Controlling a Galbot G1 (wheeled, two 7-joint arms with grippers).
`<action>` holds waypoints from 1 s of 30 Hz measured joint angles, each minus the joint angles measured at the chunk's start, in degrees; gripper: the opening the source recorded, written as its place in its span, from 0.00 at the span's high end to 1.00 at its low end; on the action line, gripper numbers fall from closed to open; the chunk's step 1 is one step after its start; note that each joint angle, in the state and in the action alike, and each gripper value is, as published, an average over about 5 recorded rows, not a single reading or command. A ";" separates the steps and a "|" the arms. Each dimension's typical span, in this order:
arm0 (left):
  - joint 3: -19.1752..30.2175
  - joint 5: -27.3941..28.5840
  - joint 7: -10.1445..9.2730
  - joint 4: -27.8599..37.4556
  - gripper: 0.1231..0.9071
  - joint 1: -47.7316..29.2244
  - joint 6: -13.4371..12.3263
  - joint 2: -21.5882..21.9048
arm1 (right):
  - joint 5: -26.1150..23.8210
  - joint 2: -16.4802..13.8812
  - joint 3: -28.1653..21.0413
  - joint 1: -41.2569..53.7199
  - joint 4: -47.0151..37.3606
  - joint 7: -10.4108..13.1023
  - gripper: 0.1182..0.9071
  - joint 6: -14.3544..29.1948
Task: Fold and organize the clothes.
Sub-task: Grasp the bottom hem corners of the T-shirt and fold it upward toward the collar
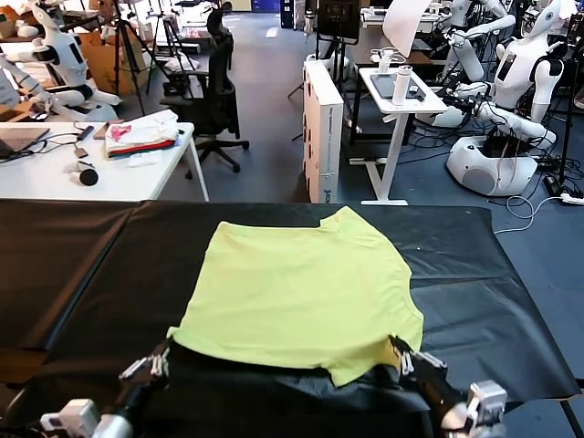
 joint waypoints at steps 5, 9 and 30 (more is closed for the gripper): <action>0.95 0.07 -0.17 3.20 0.97 -6.26 0.26 -0.86 | 0.31 0.87 -3.45 6.78 -4.77 0.09 0.97 0.00; 2.09 1.08 -0.25 5.95 0.97 -10.23 0.14 -1.26 | 0.35 1.16 -6.12 11.16 -8.01 0.26 0.97 0.02; 5.80 2.13 -0.36 16.02 0.97 -20.45 0.79 -0.15 | -0.65 2.99 -9.43 16.82 -15.52 -0.62 0.97 0.38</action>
